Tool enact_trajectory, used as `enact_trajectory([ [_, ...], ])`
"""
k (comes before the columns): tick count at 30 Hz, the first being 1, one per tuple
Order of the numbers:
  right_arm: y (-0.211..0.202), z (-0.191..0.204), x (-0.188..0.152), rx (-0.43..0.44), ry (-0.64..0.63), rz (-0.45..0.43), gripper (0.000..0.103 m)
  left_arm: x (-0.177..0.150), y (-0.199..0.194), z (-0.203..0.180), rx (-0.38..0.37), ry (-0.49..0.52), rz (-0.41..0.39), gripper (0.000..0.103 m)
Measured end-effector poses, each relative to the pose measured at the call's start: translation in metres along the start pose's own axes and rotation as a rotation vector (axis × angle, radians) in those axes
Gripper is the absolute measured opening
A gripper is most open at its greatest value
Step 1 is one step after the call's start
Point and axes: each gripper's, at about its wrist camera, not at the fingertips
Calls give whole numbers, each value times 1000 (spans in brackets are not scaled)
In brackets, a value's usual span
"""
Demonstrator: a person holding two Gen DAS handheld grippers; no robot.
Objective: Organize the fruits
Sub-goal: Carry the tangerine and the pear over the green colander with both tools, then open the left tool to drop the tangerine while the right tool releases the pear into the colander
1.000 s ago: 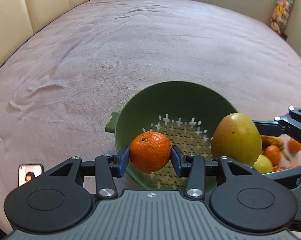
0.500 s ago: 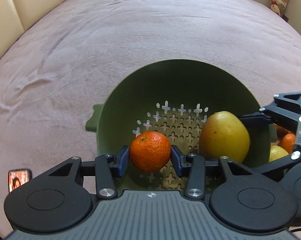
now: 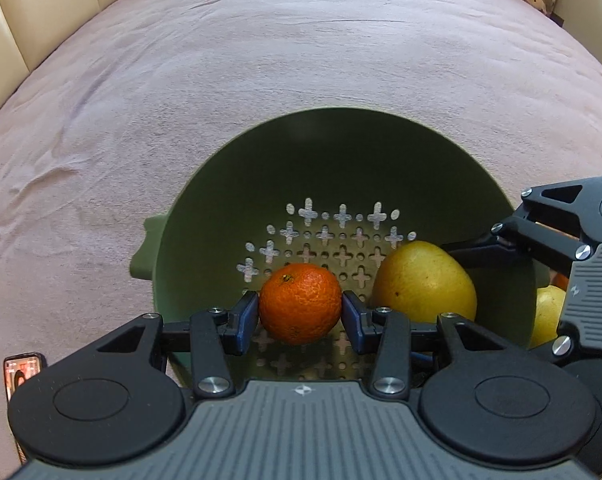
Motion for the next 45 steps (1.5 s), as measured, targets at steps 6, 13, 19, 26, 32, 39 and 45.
enact_trajectory([
  [6, -11, 2, 0, -8, -58, -21, 70, -2, 4, 2, 2, -9, 17, 50],
  [13, -25, 1, -3, -50, -99, -37, 77, -3, 7, -4, 71, 58, 37, 51],
  [19, -29, 2, -4, -80, -99, -53, 77, -5, 10, -12, 123, 119, 52, 52],
  [26, -37, 0, -4, -104, -69, -78, 78, -5, 4, -10, 126, 99, 39, 56],
  [32, -51, -2, -7, -125, -25, -109, 83, -3, -11, -8, 142, 105, -26, 68],
  [39, -78, 2, -15, -183, -10, -150, 85, 0, -41, 1, 108, 19, -97, 70],
  [45, -104, 5, -27, -249, 48, -196, 85, -4, -77, 5, 80, -46, -193, 70],
])
Point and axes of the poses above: each gripper's, at about its wrist camera, not at the fingertips, and y roughly the way its jaws point, z to its left, x to its top, and after that the axes turned 1 degree about -x, right-handed
